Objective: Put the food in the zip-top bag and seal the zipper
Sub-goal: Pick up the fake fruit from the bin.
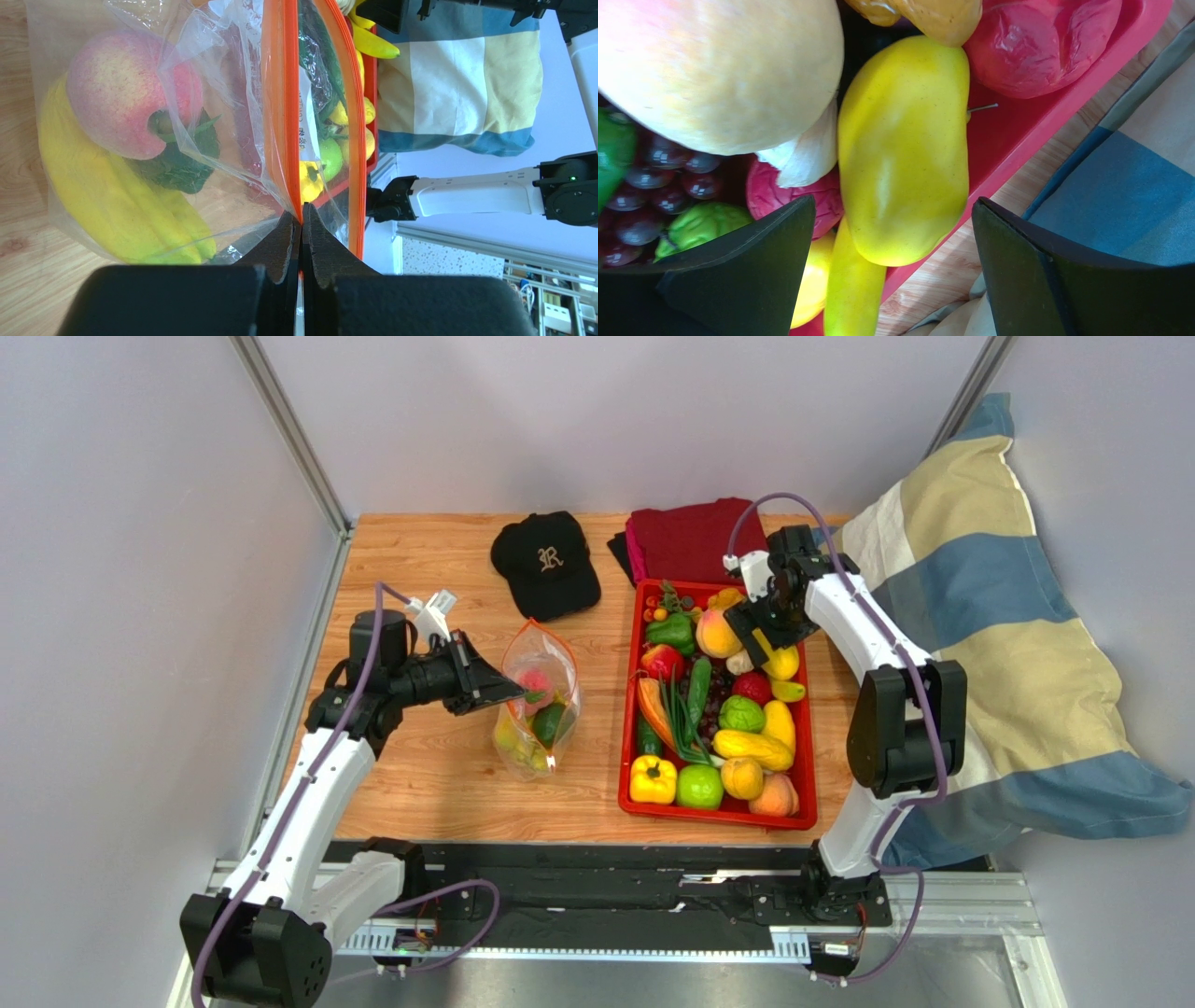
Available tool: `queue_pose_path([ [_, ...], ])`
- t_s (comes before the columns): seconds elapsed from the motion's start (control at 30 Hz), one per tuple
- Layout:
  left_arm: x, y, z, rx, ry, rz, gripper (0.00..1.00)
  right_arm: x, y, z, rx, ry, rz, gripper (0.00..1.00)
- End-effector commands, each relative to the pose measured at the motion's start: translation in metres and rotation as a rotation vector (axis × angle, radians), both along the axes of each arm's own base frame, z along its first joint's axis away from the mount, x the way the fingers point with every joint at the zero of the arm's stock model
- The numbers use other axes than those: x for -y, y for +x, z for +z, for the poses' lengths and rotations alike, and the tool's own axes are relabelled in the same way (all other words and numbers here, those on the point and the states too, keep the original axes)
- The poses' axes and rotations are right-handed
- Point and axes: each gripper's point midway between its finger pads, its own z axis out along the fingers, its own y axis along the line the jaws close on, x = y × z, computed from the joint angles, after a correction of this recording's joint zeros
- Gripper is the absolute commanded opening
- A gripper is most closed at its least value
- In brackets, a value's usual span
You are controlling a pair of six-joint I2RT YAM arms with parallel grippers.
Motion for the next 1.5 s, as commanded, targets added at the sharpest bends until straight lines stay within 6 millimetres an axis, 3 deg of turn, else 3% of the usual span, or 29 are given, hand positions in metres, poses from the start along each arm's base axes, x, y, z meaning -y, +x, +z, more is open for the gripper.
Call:
queue_pose_path([
  [0.0,0.001,0.003,0.012,0.061,-0.003,-0.011,0.0,0.016,0.007,-0.007,0.023,-0.062,0.014,0.85],
  [0.27,0.001,0.001,0.01,0.059,0.001,-0.014,0.0,0.024,0.009,-0.015,0.028,-0.095,0.019,0.79],
  [0.33,0.001,0.0,0.01,0.06,0.003,-0.017,0.0,0.024,0.01,-0.015,0.029,-0.097,0.014,0.73],
  [0.4,0.0,-0.001,0.012,0.066,0.005,-0.019,0.0,0.023,0.008,-0.012,0.028,-0.084,0.006,0.6],
  [0.57,0.0,-0.002,0.011,0.067,0.005,-0.015,0.0,0.014,-0.006,0.028,0.072,-0.013,-0.014,0.44],
  [0.6,0.0,-0.003,0.011,0.066,0.003,-0.014,0.0,0.004,-0.006,0.038,0.083,0.037,0.002,0.41],
  [0.73,0.0,-0.003,0.009,0.062,0.002,-0.016,0.0,-0.003,-0.024,0.064,0.073,0.087,-0.01,0.37],
  [0.87,0.0,-0.003,0.011,0.065,0.0,-0.016,0.0,-0.022,-0.037,0.093,0.1,0.177,0.029,0.36],
  [1.03,0.0,-0.002,0.009,0.064,0.002,-0.013,0.0,-0.105,-0.062,0.163,0.227,0.477,0.234,0.36],
  [1.07,0.0,-0.002,0.01,0.066,0.003,-0.014,0.0,-0.133,-0.071,0.176,0.24,0.518,0.312,0.36],
  [1.13,0.0,-0.001,0.01,0.063,0.004,-0.009,0.0,-0.163,-0.078,0.191,0.247,0.562,0.373,0.36],
  [1.17,0.0,-0.001,0.011,0.067,0.003,-0.009,0.0,-0.191,-0.092,0.207,0.255,0.601,0.46,0.36],
  [1.3,-0.001,0.002,0.015,0.084,0.012,-0.006,0.0,-0.248,-0.116,0.219,0.223,0.69,0.571,0.37],
  [1.47,-0.001,0.003,0.016,0.078,0.006,0.0,0.0,-0.305,-0.147,0.201,0.075,0.74,0.631,0.36],
])
